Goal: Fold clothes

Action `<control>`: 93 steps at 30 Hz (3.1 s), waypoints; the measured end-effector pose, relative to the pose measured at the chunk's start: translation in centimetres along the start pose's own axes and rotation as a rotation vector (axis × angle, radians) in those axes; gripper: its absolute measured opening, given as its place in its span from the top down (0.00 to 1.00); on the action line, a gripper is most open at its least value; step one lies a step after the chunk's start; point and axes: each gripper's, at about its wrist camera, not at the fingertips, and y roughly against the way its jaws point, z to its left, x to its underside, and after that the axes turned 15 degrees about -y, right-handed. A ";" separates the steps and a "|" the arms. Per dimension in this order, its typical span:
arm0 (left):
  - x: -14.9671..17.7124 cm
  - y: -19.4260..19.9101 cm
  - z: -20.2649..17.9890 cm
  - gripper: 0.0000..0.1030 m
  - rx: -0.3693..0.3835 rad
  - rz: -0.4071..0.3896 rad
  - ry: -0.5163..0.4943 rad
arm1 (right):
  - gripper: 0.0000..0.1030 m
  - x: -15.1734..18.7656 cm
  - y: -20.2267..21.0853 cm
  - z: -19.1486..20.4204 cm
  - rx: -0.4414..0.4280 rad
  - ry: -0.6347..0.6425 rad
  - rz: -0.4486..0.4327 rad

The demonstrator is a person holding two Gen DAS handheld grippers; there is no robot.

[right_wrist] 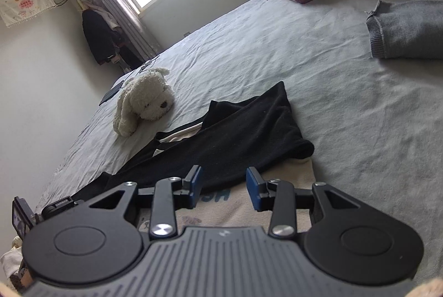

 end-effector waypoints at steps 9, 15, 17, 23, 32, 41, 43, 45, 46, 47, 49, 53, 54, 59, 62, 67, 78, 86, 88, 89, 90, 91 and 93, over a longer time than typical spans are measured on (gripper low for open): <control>-0.2 -1.2 1.2 0.93 -0.075 -0.095 0.091 | 0.61 0.8 -0.2 0.7 -0.023 0.024 0.029; -0.8 1.6 -1.2 0.94 0.018 -0.208 0.029 | 0.61 0.9 -0.2 0.9 -0.028 0.029 0.033; -1.0 2.5 -2.0 0.95 0.050 -0.245 0.008 | 0.61 1.0 -0.1 1.0 -0.027 0.036 0.030; -1.6 5.3 -4.5 0.94 0.145 -0.357 -0.056 | 0.61 0.7 0.3 1.0 -0.040 0.020 0.023; -1.3 8.4 -10.1 0.94 0.404 -0.400 -0.220 | 0.61 0.5 0.8 1.3 -0.047 0.022 0.003; 2.9 5.6 -15.1 0.94 0.614 -0.182 -0.409 | 0.61 0.7 0.7 1.4 -0.045 0.027 0.009; 3.8 4.1 -15.3 0.94 0.620 -0.114 -0.407 | 0.61 1.0 0.7 1.5 -0.044 0.033 0.013; 4.6 3.2 -15.2 0.93 0.617 -0.063 -0.402 | 0.61 1.2 0.5 1.6 -0.043 0.038 0.020; 5.0 2.9 -15.1 0.93 0.612 -0.046 -0.401 | 0.61 1.3 0.4 1.6 -0.041 0.039 0.023; 5.0 3.1 -15.0 0.91 0.614 -0.038 -0.399 | 0.61 1.3 0.3 1.6 -0.039 0.041 0.026; 4.7 3.8 -14.9 0.84 0.621 -0.020 -0.393 | 0.61 1.4 0.2 1.7 -0.041 0.044 0.034; 3.4 6.0 -14.8 0.51 0.638 0.042 -0.398 | 0.61 1.6 0.0 1.9 -0.046 0.048 0.046; 3.0 6.6 -14.7 0.51 0.633 0.061 -0.407 | 0.60 1.6 0.1 1.9 -0.049 0.048 0.047; 1.3 9.5 -13.0 0.47 0.564 0.124 -0.418 | 0.58 1.6 0.2 2.1 -0.063 0.047 0.052; 0.9 10.5 -11.5 0.42 0.500 0.130 -0.424 | 0.57 1.7 0.2 2.4 -0.064 0.054 0.059; 0.8 10.6 -8.5 0.38 0.387 0.143 -0.407 | 0.57 2.7 -0.2 4.0 -0.064 0.123 0.075; -1.3 8.0 -3.4 0.35 0.203 0.238 -0.376 | 0.57 8.7 -4.6 12.8 -0.085 0.543 0.114; -2.7 7.0 0.5 0.33 0.209 0.282 -0.223 | 0.57 12.8 -10.7 19.4 -0.109 0.821 0.148; -3.1 7.1 1.2 0.32 0.212 0.273 -0.190 | 0.57 13.9 -12.4 20.6 -0.115 0.883 0.163; -3.3 7.1 1.6 0.31 0.214 0.266 -0.173 | 0.57 14.5 -13.2 21.1 -0.114 0.919 0.169; -3.5 7.2 1.9 0.31 0.215 0.259 -0.156 | 0.57 15.1 -14.1 21.6 -0.113 0.954 0.175; -3.7 7.2 2.1 0.30 0.218 0.257 -0.143 | 0.57 15.8 -14.9 22.0 -0.109 0.992 0.177; -3.8 7.1 2.5 0.30 0.224 0.257 -0.120 | 0.57 16.9 -16.1 22.6 -0.102 1.062 0.179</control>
